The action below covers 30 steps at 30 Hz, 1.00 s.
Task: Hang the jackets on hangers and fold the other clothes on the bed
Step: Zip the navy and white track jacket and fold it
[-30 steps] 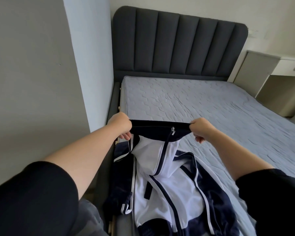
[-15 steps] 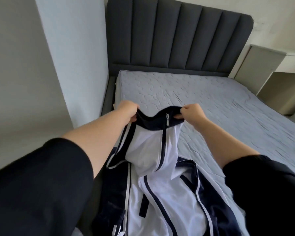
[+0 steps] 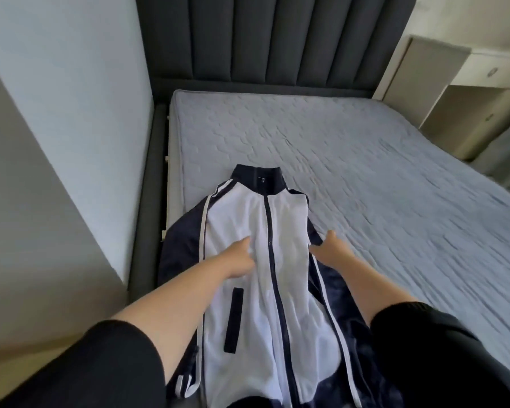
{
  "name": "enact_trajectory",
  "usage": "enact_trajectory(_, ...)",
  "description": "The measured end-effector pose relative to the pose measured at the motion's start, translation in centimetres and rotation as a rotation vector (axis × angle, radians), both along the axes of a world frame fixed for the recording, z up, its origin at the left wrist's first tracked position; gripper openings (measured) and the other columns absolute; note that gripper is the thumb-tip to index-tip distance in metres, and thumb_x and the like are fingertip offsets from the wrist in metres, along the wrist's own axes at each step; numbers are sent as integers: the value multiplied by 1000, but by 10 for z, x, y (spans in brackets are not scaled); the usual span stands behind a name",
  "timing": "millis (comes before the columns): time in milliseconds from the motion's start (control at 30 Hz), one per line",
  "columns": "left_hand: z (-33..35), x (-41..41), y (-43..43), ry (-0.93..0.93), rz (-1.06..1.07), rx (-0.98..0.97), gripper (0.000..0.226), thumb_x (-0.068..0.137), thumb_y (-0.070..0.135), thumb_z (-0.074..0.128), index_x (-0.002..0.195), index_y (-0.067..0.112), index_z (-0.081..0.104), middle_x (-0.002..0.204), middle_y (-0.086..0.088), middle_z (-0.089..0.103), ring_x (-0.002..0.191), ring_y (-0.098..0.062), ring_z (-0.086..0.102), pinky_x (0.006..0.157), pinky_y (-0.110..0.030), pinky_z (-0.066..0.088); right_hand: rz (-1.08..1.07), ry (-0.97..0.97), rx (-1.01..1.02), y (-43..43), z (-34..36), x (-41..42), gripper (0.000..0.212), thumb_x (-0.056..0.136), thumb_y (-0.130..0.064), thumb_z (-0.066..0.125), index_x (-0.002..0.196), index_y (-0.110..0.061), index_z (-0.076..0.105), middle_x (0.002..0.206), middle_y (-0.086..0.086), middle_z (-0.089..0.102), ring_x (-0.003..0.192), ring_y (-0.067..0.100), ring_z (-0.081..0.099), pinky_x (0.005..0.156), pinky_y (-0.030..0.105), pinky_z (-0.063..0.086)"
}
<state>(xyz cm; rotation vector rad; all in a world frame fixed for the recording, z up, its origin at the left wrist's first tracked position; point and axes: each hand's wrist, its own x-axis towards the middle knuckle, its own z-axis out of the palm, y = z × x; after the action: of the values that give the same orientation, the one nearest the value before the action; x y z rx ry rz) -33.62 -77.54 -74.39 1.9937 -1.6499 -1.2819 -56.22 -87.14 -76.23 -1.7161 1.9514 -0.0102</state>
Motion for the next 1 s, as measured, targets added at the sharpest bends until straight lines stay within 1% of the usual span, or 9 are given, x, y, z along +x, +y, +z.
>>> enact_trajectory(100, -33, -40, 26, -82, -156, 99, 71, 95, 13, 42, 153, 21, 2, 160, -5, 11, 141, -24, 27, 110, -28, 30, -36, 318, 214, 53, -48, -50, 96, 80, -60, 59, 147, -2, 22, 148, 17, 31, 132, 34, 39, 101, 39, 41)
enact_trajectory(300, -54, -83, 44, -198, -222, 119, 63, 95, 14, 40, 152, 26, 16, 158, -9, 13, 127, -27, 43, 99, -31, 42, 75, 530, -33, 77, -29, -81, 16, 89, -17, 49, 101, -13, 60, 101, 4, 57, 94, 25, 56, 71, 31, 44)
enact_trajectory(433, -51, -83, 45, -173, -236, 130, 54, 96, 19, 41, 148, 21, 27, 154, -10, 22, 125, -26, 45, 103, -31, 40, -395, -152, -95, 33, 32, -130, 22, 94, -12, 47, 74, -4, 55, 65, 10, 61, 59, 27, 61, 56, 32, 50)
enact_trajectory(533, -49, -79, 46, -157, -229, 125, 56, 95, 20, 41, 149, 22, 25, 158, -7, 13, 135, -26, 35, 109, -30, 33, -736, -624, -578, 6, 82, -166, 52, 94, -17, 51, 143, -5, 35, 121, 11, 60, 94, 23, 63, 77, 36, 51)
enact_trajectory(633, -49, -84, 50, -210, -230, 87, 57, 94, 21, 40, 149, 26, 25, 159, -7, 6, 131, -27, 39, 105, -34, 40, -698, -590, -659, 14, 82, -175, 76, 94, -18, 49, 153, -27, 2, 151, 7, 32, 100, 22, 60, 66, 24, 44)
enact_trajectory(733, -51, -93, 56, -289, -232, 79, 61, 94, 15, 38, 151, 26, 19, 159, -9, -6, 127, -28, 41, 98, -34, 45, -451, -277, -477, 44, 29, -160, 55, 93, -19, 52, 145, -10, 34, 142, 14, 45, 105, 22, 55, 76, 24, 37)
enact_trajectory(833, -50, -99, 63, -292, -224, 111, 64, 92, 12, 37, 151, 28, 19, 158, -6, -14, 133, -29, 34, 100, -38, 44, -103, -39, 98, 87, -29, -139, 42, 93, -42, 54, 113, -6, 60, 112, 9, 63, 95, 26, 57, 76, 29, 40)
enact_trajectory(900, -48, -99, 66, -303, -238, 121, 65, 91, 13, 37, 151, 27, 18, 158, -5, -17, 133, -28, 34, 100, -38, 44, -62, -72, 258, 111, -54, -129, 38, 88, -46, 61, 101, -9, 60, 99, 3, 60, 88, 21, 57, 73, 28, 43)
enact_trajectory(1000, -46, -99, 69, -317, -282, 139, 66, 92, 14, 37, 152, 27, 13, 158, -4, -19, 138, -28, 30, 103, -38, 42, -314, -385, 65, 129, -60, -135, 30, 89, -38, 61, 77, -11, 59, 76, 3, 65, 66, 16, 60, 61, 29, 48)
